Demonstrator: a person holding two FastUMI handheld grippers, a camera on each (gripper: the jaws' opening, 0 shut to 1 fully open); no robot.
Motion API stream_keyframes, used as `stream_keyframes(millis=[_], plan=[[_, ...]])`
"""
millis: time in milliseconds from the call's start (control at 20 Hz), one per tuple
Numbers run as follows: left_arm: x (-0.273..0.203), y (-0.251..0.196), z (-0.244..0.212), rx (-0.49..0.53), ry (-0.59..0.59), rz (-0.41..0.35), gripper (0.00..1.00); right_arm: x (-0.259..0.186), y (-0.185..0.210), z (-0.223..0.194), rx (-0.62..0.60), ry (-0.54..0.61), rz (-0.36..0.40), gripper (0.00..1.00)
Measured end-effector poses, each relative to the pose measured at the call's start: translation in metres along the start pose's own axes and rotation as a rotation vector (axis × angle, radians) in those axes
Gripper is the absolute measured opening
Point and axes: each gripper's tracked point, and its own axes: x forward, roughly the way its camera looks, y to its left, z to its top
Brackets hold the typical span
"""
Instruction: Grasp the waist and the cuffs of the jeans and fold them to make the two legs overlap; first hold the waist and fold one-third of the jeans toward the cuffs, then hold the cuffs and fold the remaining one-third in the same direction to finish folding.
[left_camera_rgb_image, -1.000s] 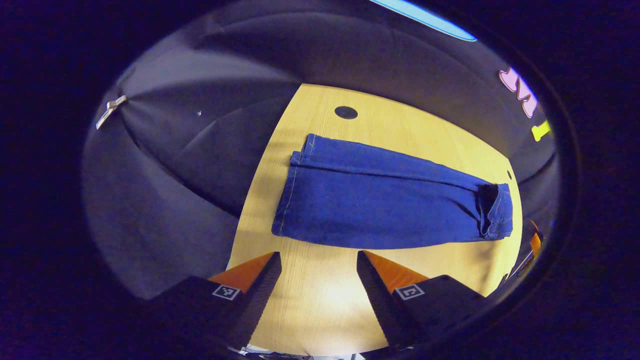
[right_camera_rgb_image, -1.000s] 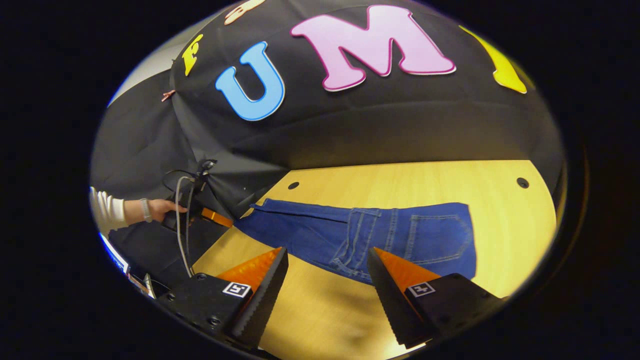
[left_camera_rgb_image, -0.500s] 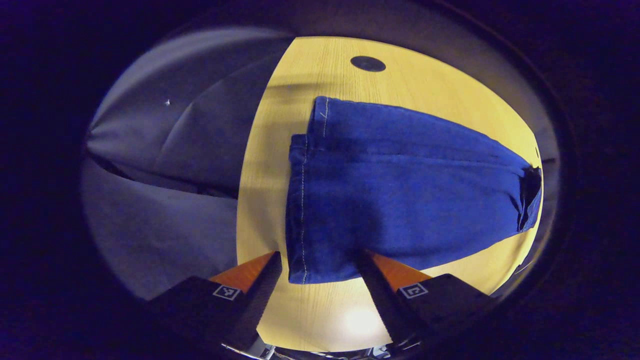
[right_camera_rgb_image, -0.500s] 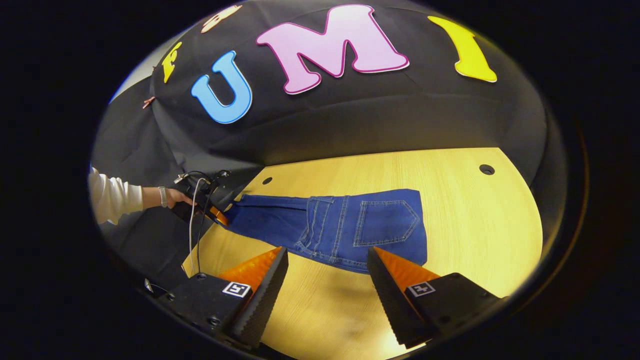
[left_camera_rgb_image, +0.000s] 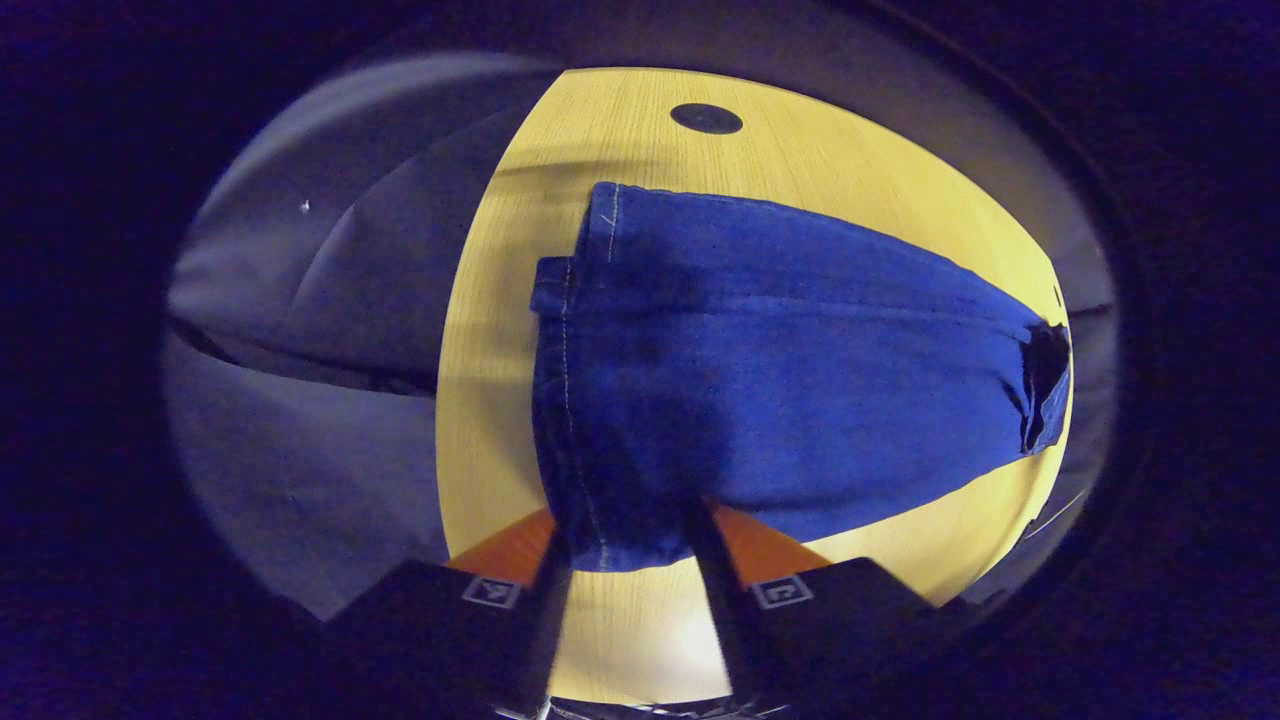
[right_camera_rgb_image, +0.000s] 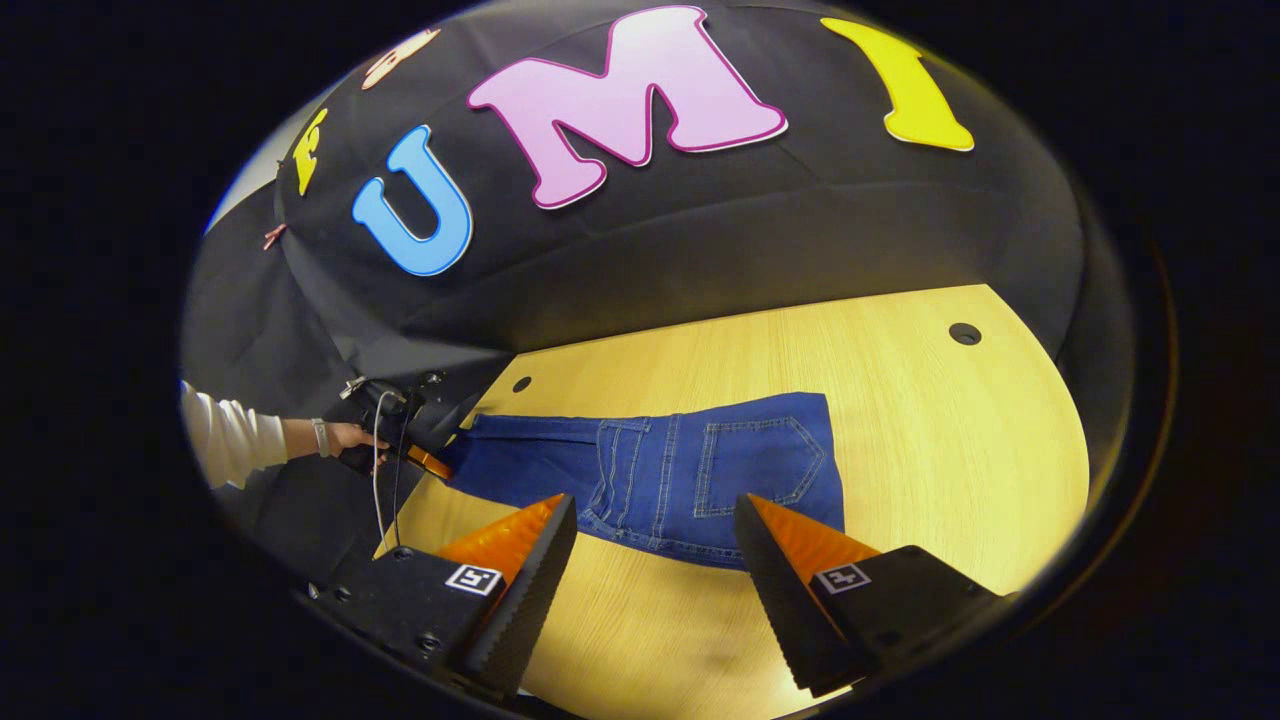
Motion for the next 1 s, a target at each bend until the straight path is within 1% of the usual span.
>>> stream_keyframes(millis=[50, 100, 150, 200, 250, 300, 350, 400, 450, 500, 550, 600, 700, 800, 900, 1000], plan=[[-0.002, -0.003, -0.004, -0.01, 0.007, 0.01, 0.34, -0.001, 0.0, 0.001, 0.001, -0.002, 0.002, 0.97], [-0.001, -0.005, -0.003, -0.023, -0.005, 0.018, 0.22, -0.003, 0.001, 0.002, 0.004, -0.006, 0.006, 0.97], [-0.002, -0.005, -0.002, -0.03, -0.016, 0.026, 0.14, -0.005, 0.003, 0.004, 0.005, -0.012, 0.009, 0.97], [-0.003, -0.006, -0.002, -0.03, -0.031, 0.031, 0.1, -0.007, 0.003, 0.005, 0.002, -0.017, 0.01, 0.97], [-0.008, -0.01, 0.0, -0.037, -0.059, 0.019, 0.08, -0.009, 0.002, 0.007, -0.001, -0.023, 0.009, 0.97], [-0.015, -0.018, 0.006, -0.039, -0.102, -0.009, 0.07, -0.012, 0.0, 0.008, -0.002, -0.026, 0.007, 0.97], [-0.028, -0.026, 0.01, -0.03, -0.144, -0.021, 0.06, -0.014, -0.001, 0.011, -0.002, -0.033, 0.006, 0.97], [-0.045, -0.034, 0.015, 0.0, -0.174, -0.034, 0.1, -0.016, -0.002, 0.014, 0.001, -0.041, 0.006, 0.97], [-0.061, -0.046, 0.021, 0.028, -0.209, -0.053, 0.07, -0.017, -0.002, 0.017, 0.006, -0.051, 0.008, 0.97], [-0.08, -0.061, 0.026, 0.05, -0.256, -0.081, 0.07, -0.019, -0.003, 0.02, 0.009, -0.058, 0.01, 0.97], [-0.099, -0.079, 0.03, 0.065, -0.295, -0.115, 0.1, -0.021, -0.003, 0.022, 0.01, -0.062, 0.011, 0.97], [-0.119, -0.101, 0.036, 0.081, -0.34, -0.15, 0.06, -0.021, -0.003, 0.023, 0.011, -0.065, 0.013, 0.97], [-0.155, -0.153, 0.044, 0.136, -0.41, -0.213, 0.06, -0.026, 0.001, 0.026, 0.009, -0.073, 0.025, 0.97], [-0.183, -0.208, 0.048, 0.229, -0.469, -0.257, 0.06, -0.032, 0.001, 0.029, 0.001, -0.084, 0.032, 0.97], [-0.217, -0.273, 0.054, 0.301, -0.525, -0.323, 0.06, -0.039, 0.0, 0.032, -0.008, -0.097, 0.036, 0.97], [-0.231, -0.35, 0.055, 0.378, -0.561, -0.403, 0.06, -0.048, -0.006, 0.034, -0.025, -0.107, 0.032, 0.97]])
